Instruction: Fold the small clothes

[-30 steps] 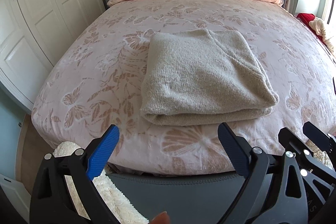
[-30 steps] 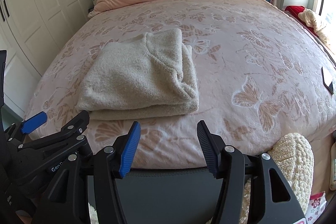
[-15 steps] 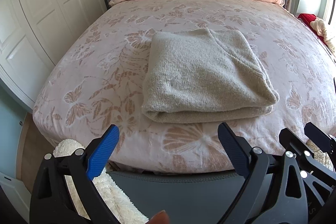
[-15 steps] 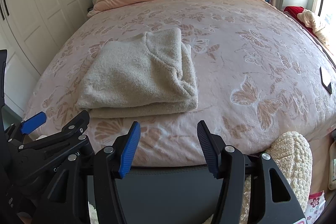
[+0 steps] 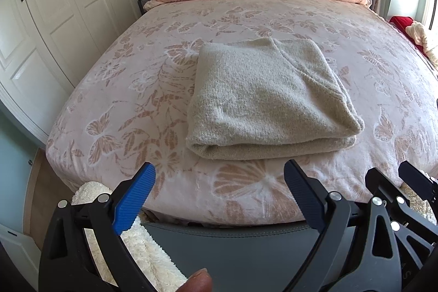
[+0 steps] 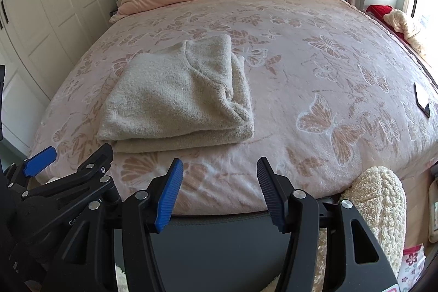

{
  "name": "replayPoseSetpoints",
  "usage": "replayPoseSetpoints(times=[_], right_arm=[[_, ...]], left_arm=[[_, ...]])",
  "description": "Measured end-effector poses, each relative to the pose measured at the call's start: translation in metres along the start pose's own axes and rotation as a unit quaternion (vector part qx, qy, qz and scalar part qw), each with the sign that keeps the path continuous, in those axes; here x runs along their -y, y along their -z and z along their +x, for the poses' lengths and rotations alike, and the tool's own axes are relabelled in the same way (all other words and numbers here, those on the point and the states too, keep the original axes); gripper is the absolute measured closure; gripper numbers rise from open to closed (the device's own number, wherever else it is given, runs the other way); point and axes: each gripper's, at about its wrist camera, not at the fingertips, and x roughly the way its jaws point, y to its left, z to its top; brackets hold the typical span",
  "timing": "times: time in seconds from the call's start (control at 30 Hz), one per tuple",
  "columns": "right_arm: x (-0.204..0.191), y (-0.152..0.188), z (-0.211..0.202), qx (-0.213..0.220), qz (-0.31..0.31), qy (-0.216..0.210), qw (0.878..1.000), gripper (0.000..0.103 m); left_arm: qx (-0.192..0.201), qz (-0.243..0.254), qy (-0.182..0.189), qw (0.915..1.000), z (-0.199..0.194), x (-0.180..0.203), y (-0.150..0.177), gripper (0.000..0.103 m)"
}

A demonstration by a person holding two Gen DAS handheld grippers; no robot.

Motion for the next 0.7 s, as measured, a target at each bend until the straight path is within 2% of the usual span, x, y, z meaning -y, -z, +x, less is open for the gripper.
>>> replayPoseSetpoints(times=[0.7], right_arm=[[-0.0011, 0.0016, 0.0001, 0.0, 0.0, 0.014, 1.0, 0.047]], left_arm=[[0.017, 0.01, -0.003, 0.9998, -0.002, 0.0009, -0.0007, 0.011]])
